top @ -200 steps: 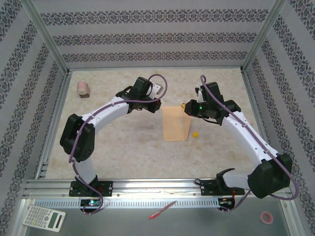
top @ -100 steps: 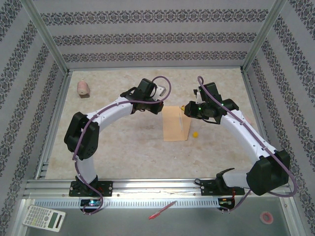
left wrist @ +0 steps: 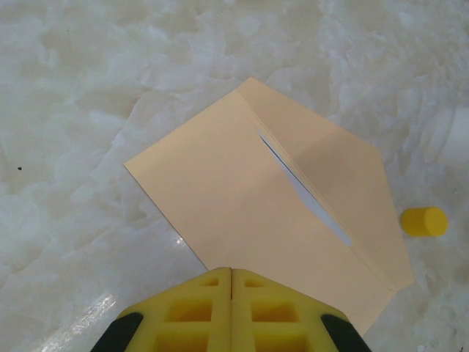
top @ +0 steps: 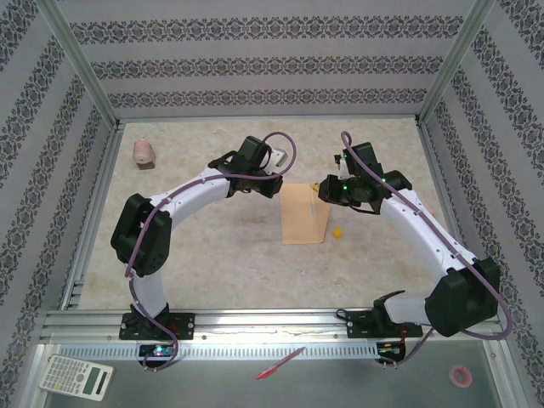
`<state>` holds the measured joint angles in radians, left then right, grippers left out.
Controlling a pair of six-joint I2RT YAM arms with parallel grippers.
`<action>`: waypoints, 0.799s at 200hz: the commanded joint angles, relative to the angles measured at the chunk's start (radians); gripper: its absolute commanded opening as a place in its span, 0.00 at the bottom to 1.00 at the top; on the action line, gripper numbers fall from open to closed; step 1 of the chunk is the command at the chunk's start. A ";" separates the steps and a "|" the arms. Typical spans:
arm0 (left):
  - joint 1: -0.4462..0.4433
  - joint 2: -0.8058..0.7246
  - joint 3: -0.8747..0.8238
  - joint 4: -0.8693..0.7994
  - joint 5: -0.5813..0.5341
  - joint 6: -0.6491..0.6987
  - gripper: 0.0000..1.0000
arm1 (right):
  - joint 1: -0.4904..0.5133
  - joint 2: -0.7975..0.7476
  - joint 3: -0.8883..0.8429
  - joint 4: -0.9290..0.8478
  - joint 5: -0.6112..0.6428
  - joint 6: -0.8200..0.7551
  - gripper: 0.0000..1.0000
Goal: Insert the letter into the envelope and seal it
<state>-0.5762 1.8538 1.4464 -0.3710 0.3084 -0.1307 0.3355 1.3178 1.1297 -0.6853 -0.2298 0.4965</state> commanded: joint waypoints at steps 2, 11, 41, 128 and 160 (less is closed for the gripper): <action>-0.014 0.009 -0.011 -0.014 -0.009 0.006 0.00 | -0.009 0.010 0.012 -0.005 -0.022 -0.019 0.15; -0.016 0.013 -0.012 -0.017 -0.009 0.005 0.00 | -0.009 0.014 0.012 -0.006 -0.024 -0.020 0.15; -0.017 0.039 -0.009 -0.011 -0.014 -0.003 0.00 | -0.008 0.030 0.017 -0.013 -0.029 -0.024 0.15; -0.036 0.176 0.045 0.059 -0.016 -0.028 0.00 | -0.009 0.133 0.028 -0.039 -0.076 -0.043 0.14; -0.039 0.221 0.066 0.092 -0.014 -0.047 0.00 | -0.008 0.187 0.052 -0.063 -0.082 -0.061 0.14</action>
<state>-0.6025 2.0460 1.4696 -0.3367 0.3046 -0.1501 0.3355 1.4712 1.1328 -0.7151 -0.2893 0.4641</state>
